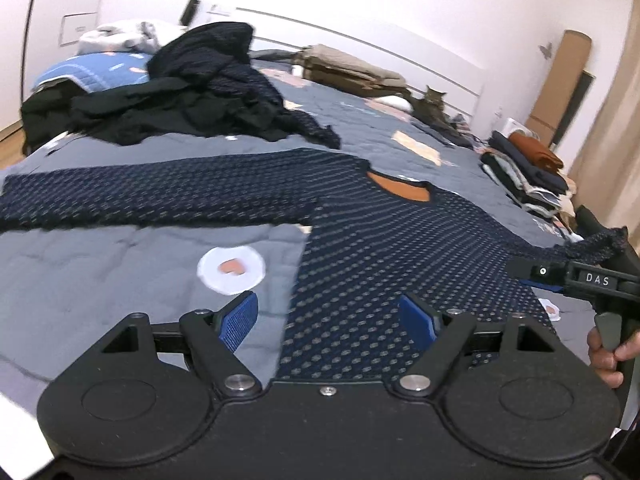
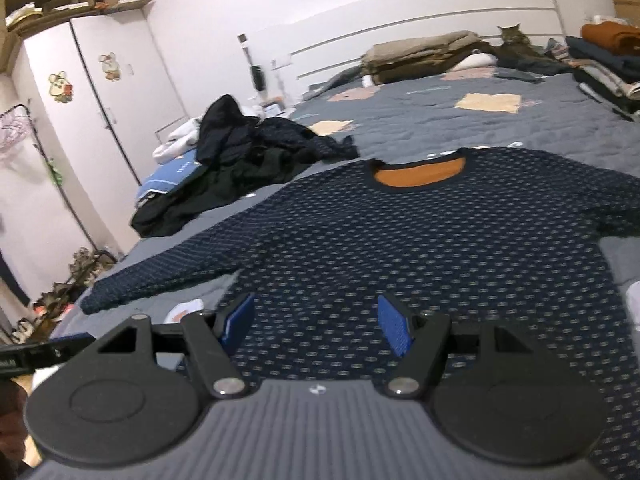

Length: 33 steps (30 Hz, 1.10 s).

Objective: Fold clothes
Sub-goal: 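Move the left tool to the navy sleeve cuff at the bed edge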

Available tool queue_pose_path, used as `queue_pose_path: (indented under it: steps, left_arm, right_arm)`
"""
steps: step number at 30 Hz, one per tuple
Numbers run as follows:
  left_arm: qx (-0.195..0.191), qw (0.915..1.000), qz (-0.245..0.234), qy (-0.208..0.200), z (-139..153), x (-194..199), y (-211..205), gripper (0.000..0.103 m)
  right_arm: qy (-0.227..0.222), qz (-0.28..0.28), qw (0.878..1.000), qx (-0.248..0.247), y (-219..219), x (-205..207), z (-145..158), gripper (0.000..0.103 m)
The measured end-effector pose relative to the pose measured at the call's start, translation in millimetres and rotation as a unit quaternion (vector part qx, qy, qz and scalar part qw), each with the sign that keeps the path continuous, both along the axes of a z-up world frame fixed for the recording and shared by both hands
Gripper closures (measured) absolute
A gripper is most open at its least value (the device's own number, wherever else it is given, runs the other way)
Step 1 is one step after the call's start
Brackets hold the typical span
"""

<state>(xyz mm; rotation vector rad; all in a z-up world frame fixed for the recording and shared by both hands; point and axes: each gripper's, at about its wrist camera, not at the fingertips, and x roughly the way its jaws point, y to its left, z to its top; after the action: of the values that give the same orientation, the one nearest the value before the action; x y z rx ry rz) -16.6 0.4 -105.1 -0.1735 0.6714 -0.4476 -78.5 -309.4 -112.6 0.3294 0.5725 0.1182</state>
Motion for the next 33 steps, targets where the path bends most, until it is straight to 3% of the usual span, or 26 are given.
queue_pose_path:
  steps: [6, 17, 25, 33]
  left_arm:
    - [-0.012, 0.9984, 0.054, -0.011, 1.9, -5.7, 35.1, 0.026]
    - [-0.033, 0.9858, 0.163, -0.023, 1.5, 7.7, 106.7, 0.026]
    - [-0.011, 0.9813, 0.188, -0.039, 5.1, 27.1, 129.7, 0.026]
    - [0.009, 0.9801, 0.192, -0.048, -1.3, 32.8, 139.9, 0.026]
  right_arm:
    - [-0.013, 0.027, 1.000, 0.004, 28.4, 8.5, 2.5, 0.036]
    - [-0.035, 0.088, 0.996, 0.005, 89.3, 30.1, 15.2, 0.036]
    - [-0.040, 0.103, 0.994, -0.012, 116.8, 49.5, 27.7, 0.036]
    - [-0.055, 0.143, 0.986, -0.065, 151.0, 71.7, 43.8, 0.036]
